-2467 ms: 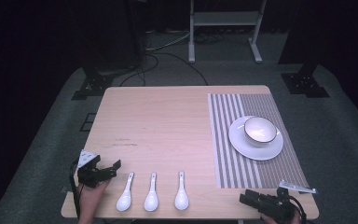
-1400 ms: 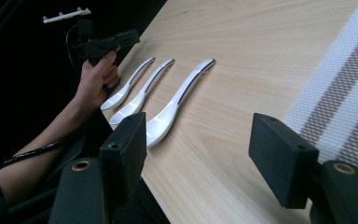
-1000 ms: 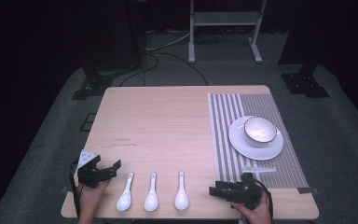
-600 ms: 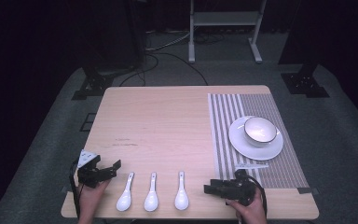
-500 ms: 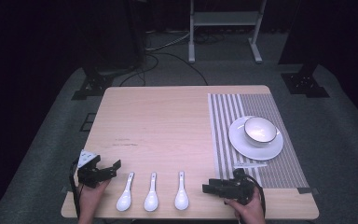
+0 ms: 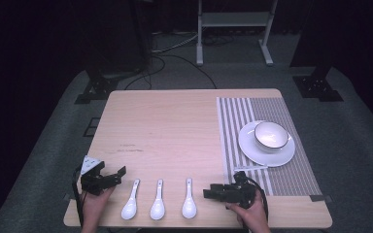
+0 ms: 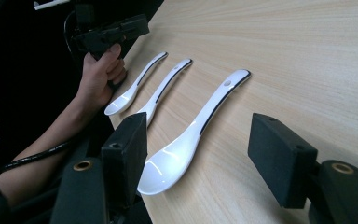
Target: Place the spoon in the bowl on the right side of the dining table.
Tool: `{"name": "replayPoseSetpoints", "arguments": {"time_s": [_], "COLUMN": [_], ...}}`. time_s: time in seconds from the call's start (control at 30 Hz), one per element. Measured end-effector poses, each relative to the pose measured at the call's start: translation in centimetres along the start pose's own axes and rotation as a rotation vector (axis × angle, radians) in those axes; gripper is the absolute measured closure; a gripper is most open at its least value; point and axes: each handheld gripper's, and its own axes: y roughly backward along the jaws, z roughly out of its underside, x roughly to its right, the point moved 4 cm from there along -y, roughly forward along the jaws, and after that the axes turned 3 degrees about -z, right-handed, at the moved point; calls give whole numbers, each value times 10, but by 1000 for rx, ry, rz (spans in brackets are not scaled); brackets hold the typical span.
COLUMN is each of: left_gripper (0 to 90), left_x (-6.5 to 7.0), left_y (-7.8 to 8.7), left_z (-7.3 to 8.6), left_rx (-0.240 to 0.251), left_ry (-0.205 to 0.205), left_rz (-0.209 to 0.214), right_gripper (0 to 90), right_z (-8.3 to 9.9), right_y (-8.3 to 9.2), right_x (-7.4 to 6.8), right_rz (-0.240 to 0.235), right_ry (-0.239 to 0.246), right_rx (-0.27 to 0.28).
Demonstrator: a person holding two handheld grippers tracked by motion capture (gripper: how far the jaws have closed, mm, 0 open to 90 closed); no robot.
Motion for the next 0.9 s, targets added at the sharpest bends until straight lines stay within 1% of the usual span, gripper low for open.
{"name": "replayPoseSetpoints", "arguments": {"time_s": [0.27, 0.53, 0.7, 0.73, 0.9], "left_gripper": [55, 55, 55, 55, 55], "left_x": [0, 0, 0, 0, 0], "left_y": [0, 0, 0, 0, 0], "left_z": [0, 0, 0, 0, 0], "left_rx": [-1, 0, 0, 1, 1], "left_ry": [-2, 0, 0, 0, 0], "left_rz": [-1, 0, 1, 1, 2], "right_gripper": [371, 373, 373, 373, 378], "right_z": [-3, -8, -10, -11, -13], "right_y": [-7, -20, -26, -30, -37], "right_x": [1, 1, -1, -1, -1], "right_rz": [-6, -13, -9, -3, 6], "right_ry": [-14, -23, -18, -13, -13], "right_rx": [-8, -25, -34, -39, -45]}}
